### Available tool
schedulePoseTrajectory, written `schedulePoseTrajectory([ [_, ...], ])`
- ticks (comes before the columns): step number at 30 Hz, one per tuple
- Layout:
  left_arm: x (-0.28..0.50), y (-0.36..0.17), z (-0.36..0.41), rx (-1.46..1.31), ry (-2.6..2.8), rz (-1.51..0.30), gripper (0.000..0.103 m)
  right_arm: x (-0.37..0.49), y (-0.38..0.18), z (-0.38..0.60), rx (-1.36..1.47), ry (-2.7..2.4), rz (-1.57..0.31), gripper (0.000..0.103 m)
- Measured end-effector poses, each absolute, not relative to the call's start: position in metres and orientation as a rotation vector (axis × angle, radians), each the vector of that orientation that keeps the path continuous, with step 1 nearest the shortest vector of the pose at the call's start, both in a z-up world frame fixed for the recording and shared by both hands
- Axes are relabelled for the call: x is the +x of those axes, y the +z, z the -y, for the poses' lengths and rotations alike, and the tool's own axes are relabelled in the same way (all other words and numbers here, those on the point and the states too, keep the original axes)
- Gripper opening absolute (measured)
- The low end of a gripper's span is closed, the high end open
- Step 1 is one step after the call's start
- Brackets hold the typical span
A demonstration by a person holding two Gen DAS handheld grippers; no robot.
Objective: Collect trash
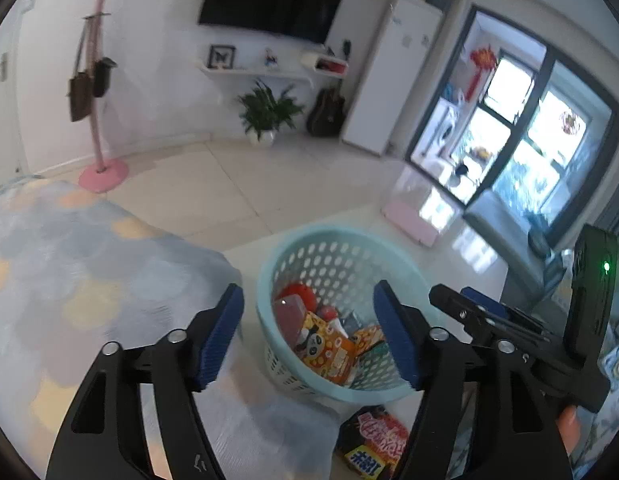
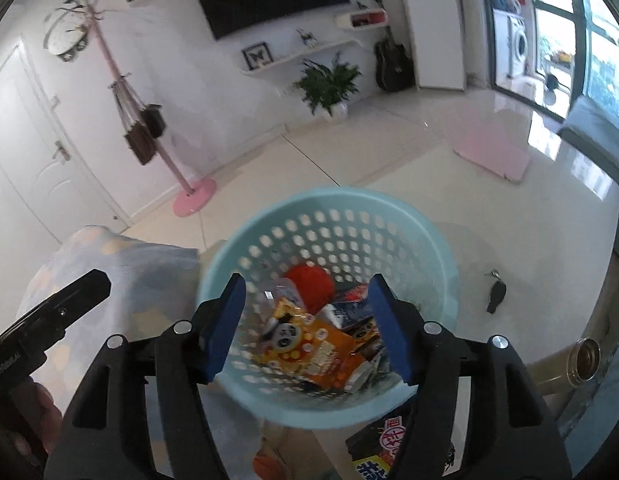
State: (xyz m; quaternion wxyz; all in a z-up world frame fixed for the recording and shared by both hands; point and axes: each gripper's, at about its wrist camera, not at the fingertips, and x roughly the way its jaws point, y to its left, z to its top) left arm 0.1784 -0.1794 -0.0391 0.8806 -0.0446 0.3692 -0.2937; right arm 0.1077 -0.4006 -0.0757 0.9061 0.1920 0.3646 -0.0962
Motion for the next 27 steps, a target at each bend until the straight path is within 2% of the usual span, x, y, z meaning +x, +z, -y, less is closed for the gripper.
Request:
schedulePoseTrajectory([
  [4, 0.158, -0.019, 0.149, -0.136, -0.572, -0.701, 0.074, 0.090, -0.044, 0.362, 0.285, -0.163, -0.684, 0.062],
  [9, 0.119, 0.001, 0.099, -0.169, -0.431, -0.574, 0.088, 0.069, -0.013, 0.317, 0.177, -0.105, -0.591, 0.068],
  [18, 0.067, -0.015, 0.045, -0.143, -0.143, -0.448, 0.090, 0.047, 0.008, 0.252, 0.098, -0.028, -0.493, 0.068],
  [27, 0.051, -0.011, 0.047, -0.068, -0.102, -0.350, 0.092, 0.029, -0.008, 0.224, 0.058, -0.079, -0.444, 0.068],
])
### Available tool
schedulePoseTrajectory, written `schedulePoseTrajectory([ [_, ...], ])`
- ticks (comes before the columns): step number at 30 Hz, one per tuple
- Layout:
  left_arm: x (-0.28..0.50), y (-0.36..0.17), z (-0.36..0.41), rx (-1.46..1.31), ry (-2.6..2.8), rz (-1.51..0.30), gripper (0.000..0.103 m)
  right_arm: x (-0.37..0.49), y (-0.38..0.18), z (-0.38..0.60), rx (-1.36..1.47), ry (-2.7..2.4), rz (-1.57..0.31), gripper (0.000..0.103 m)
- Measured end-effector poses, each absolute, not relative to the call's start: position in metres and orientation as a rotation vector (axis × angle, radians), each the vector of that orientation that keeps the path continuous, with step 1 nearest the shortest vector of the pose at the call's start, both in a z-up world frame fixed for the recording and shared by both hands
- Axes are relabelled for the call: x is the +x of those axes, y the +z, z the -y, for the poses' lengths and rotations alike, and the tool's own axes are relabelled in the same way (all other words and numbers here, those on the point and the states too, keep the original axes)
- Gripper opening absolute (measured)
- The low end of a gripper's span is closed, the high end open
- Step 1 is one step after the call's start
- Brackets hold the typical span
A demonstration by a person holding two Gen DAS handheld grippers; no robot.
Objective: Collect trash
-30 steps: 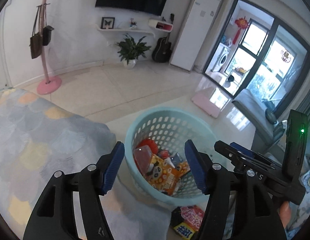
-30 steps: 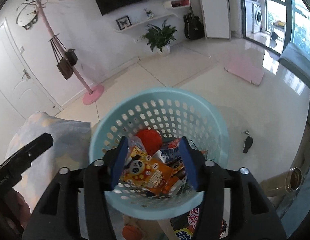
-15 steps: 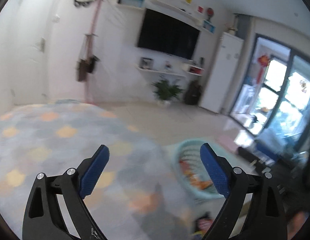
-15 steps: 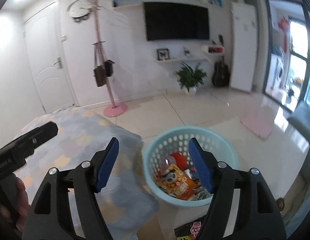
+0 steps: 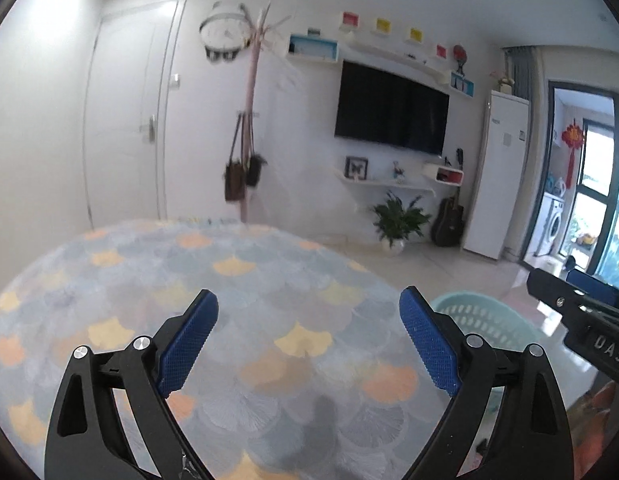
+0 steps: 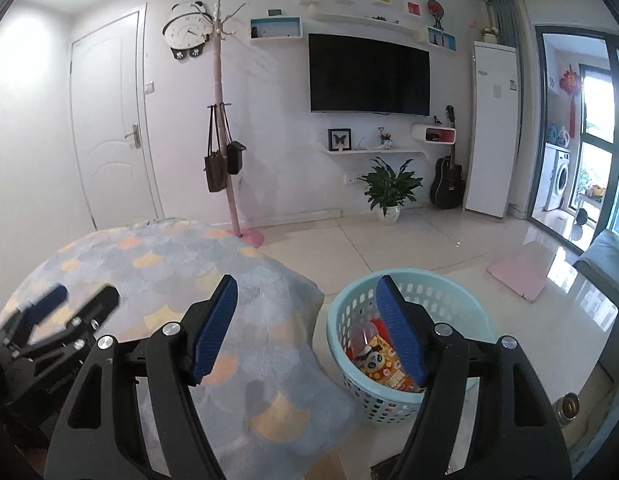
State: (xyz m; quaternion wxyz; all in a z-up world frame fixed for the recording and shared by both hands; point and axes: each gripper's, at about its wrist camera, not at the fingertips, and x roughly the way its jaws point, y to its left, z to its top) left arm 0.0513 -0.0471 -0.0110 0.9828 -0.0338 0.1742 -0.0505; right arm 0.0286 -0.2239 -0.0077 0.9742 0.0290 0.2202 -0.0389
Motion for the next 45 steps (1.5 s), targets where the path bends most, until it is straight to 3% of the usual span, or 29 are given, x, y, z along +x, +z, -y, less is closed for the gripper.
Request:
schedulePoseTrajectory([
  [45, 0.043, -0.026, 0.064, 0.009, -0.104, -0.373, 0.095, 0.038, -0.022, 0.223, 0.026, -0.125, -0.474, 0.068],
])
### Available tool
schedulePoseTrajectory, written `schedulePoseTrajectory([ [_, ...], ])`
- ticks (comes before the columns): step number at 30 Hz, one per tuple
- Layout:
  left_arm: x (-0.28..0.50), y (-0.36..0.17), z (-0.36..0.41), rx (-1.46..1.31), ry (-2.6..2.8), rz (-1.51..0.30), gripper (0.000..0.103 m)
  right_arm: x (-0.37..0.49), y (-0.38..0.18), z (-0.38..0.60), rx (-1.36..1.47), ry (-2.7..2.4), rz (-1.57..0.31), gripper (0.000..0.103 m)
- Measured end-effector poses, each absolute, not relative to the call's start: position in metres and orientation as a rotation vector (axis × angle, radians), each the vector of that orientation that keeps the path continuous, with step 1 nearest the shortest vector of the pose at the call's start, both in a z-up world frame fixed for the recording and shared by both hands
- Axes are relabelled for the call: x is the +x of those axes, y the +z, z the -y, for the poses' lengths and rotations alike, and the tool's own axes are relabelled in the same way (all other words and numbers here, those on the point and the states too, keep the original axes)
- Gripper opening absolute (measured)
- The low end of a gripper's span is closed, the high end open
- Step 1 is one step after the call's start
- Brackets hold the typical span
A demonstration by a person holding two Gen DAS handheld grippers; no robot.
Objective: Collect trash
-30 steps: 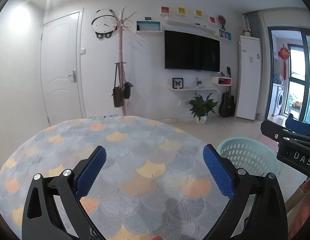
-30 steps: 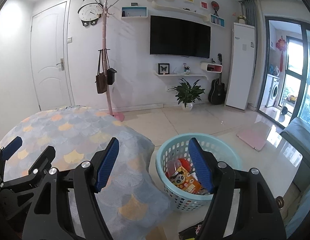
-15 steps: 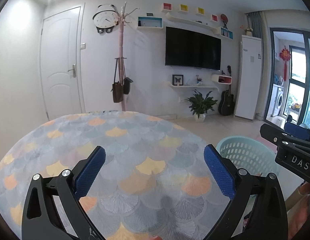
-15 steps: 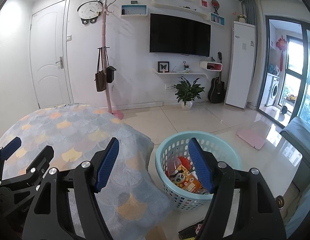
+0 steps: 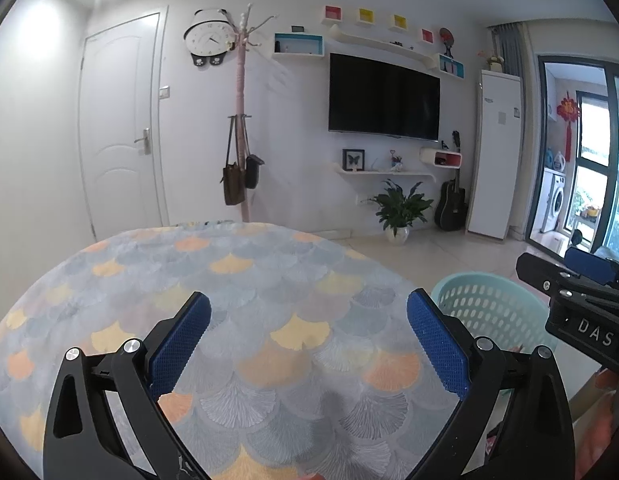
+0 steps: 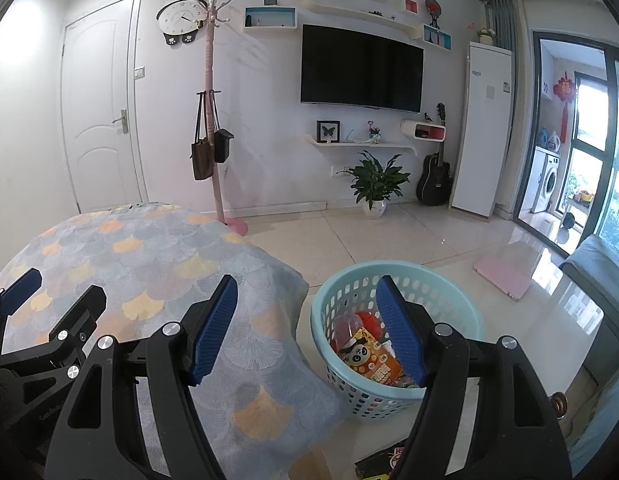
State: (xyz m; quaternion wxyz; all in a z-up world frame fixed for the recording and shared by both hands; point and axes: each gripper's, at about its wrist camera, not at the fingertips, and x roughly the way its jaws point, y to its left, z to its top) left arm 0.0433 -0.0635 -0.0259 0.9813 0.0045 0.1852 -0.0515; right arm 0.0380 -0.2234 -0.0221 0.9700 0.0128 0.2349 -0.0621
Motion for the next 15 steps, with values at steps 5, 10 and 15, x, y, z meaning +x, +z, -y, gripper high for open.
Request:
schedulePoseTrajectory([
  [5, 0.0428, -0.0261, 0.0640, 0.008, -0.102, -0.373, 0.095, 0.0386, -0.0227, 0.2220, 0.018, -0.122, -0.483, 0.068],
  [10, 0.0429, -0.0265, 0.0646, 0.009, -0.100, -0.373, 0.095, 0.0380, -0.0222, 0.2198, 0.008, -0.119, -0.488, 0.068],
  [15, 0.0433, -0.0264, 0.0642, 0.008, -0.100, -0.374, 0.095, 0.0382, -0.0232, 0.2191, 0.004, -0.118, -0.491, 0.068],
])
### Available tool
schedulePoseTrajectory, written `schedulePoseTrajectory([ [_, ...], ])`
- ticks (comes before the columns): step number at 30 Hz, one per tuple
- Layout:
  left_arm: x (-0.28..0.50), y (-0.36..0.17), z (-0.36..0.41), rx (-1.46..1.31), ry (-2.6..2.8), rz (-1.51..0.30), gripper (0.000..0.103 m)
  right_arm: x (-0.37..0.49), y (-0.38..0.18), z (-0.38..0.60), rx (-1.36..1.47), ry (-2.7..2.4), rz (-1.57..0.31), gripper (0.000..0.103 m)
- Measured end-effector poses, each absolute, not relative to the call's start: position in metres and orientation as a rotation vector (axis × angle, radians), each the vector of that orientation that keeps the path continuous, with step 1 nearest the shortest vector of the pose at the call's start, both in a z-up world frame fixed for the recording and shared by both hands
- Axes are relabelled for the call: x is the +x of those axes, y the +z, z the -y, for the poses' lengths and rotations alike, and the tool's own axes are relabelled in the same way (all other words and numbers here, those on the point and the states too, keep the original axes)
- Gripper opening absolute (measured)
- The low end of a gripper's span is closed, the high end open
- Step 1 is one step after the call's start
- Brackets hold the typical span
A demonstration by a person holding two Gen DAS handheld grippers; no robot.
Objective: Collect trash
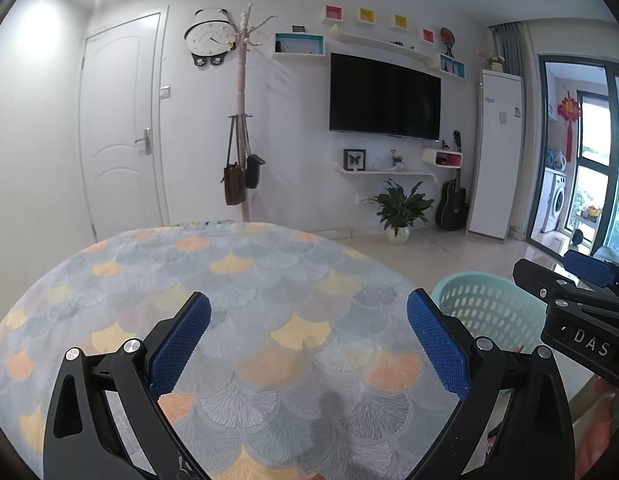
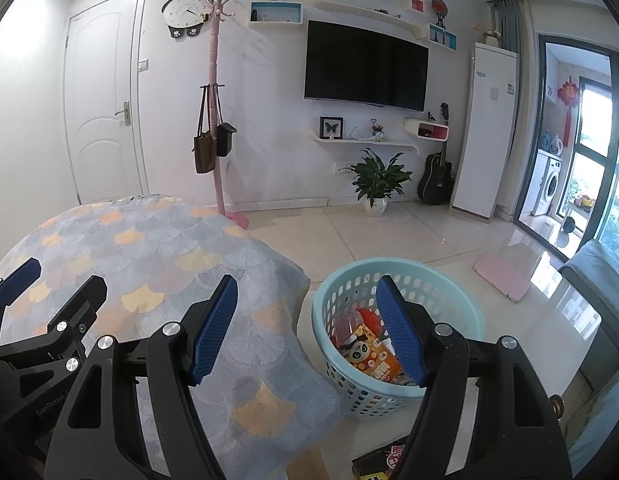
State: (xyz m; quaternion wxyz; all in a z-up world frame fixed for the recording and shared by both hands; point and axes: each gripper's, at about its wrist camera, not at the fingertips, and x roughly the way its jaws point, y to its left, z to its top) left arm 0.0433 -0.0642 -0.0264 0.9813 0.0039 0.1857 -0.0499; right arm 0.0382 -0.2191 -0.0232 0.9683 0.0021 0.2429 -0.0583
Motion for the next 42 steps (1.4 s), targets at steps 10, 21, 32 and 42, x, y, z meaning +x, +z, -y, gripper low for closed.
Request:
schedulePoseTrajectory([
  [10, 0.0443, -0.0287, 0.0642, 0.002, -0.100, -0.388, 0.096, 0.0390, -0.0230, 0.2195, 0.013, -0.125, -0.490, 0.068],
  [21, 0.0430, -0.0288, 0.0632, 0.003, -0.098, -0.387, 0.096, 0.0369, -0.0226, 0.2222, 0.017, -0.132, -0.480, 0.068],
  [32, 0.0426, -0.0274, 0.0607, -0.006, -0.099, -0.396, 0.096, 0.0395, -0.0244, 0.2221, 0.022, -0.113, -0.490, 0.068],
  [42, 0.0434, -0.0273, 0.0594, -0.005, -0.098, -0.400, 0.096, 0.0395, -0.0249, 0.2204, 0.019, -0.110, -0.490, 0.068],
])
